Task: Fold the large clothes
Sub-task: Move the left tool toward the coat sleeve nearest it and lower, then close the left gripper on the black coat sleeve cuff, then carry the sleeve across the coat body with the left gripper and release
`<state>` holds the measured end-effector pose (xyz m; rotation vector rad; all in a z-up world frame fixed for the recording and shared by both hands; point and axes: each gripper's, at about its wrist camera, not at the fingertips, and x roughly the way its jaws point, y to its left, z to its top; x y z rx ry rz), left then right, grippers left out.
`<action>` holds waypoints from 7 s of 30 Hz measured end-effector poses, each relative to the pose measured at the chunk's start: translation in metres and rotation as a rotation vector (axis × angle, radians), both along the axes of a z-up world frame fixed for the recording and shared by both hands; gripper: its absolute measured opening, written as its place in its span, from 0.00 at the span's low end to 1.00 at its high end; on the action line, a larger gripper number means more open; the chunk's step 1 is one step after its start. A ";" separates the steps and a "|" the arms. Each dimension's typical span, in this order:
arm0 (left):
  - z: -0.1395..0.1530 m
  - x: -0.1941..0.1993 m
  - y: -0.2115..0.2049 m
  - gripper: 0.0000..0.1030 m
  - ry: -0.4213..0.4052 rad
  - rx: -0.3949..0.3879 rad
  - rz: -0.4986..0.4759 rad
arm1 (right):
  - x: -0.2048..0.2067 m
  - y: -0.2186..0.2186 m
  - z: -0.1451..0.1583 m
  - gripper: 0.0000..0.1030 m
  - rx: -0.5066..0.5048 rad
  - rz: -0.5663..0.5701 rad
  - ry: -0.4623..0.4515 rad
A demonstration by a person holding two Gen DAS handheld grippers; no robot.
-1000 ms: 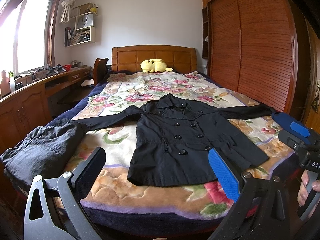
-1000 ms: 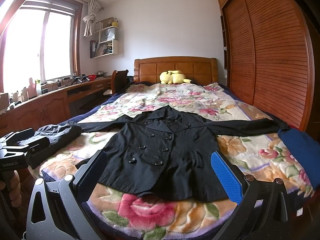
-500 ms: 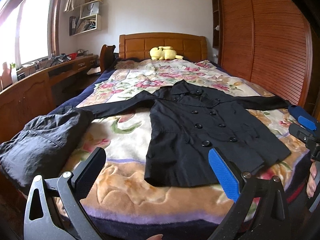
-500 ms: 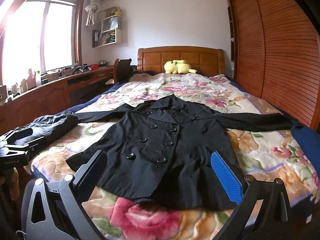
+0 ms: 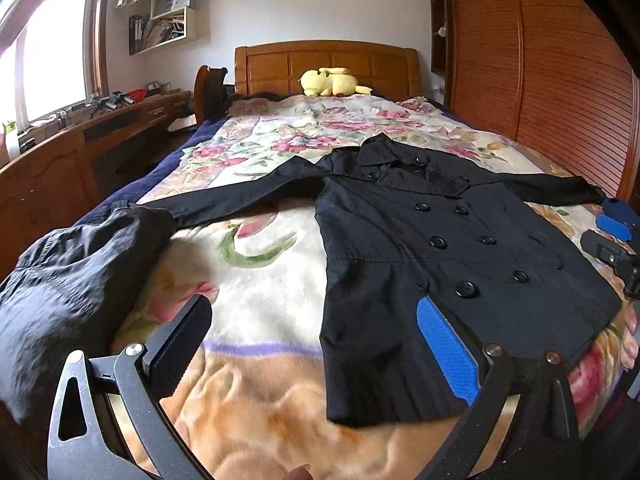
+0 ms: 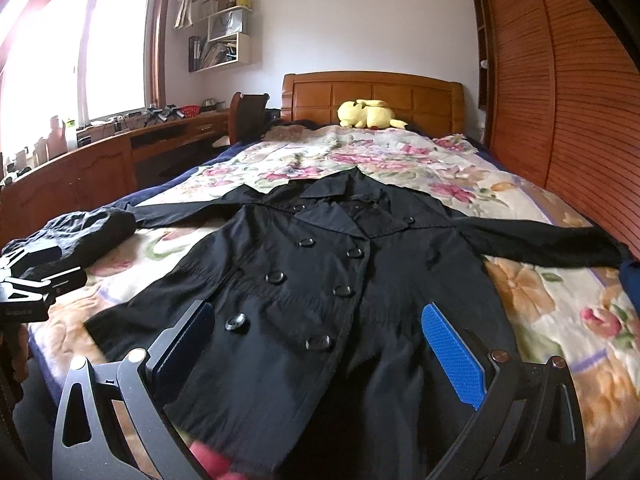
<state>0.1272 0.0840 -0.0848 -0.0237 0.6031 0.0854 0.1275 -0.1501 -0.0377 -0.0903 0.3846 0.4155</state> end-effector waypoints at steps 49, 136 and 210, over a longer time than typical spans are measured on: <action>-0.084 0.257 0.144 0.99 0.367 0.029 0.166 | 0.115 0.082 -0.058 1.00 -0.100 0.160 0.120; -0.092 0.222 0.165 0.29 0.443 -0.073 0.313 | 0.116 0.086 -0.062 1.00 -0.088 0.159 0.119; 0.018 0.026 0.113 0.34 0.051 -0.071 -0.002 | 0.101 0.187 0.006 0.97 -0.218 0.402 0.117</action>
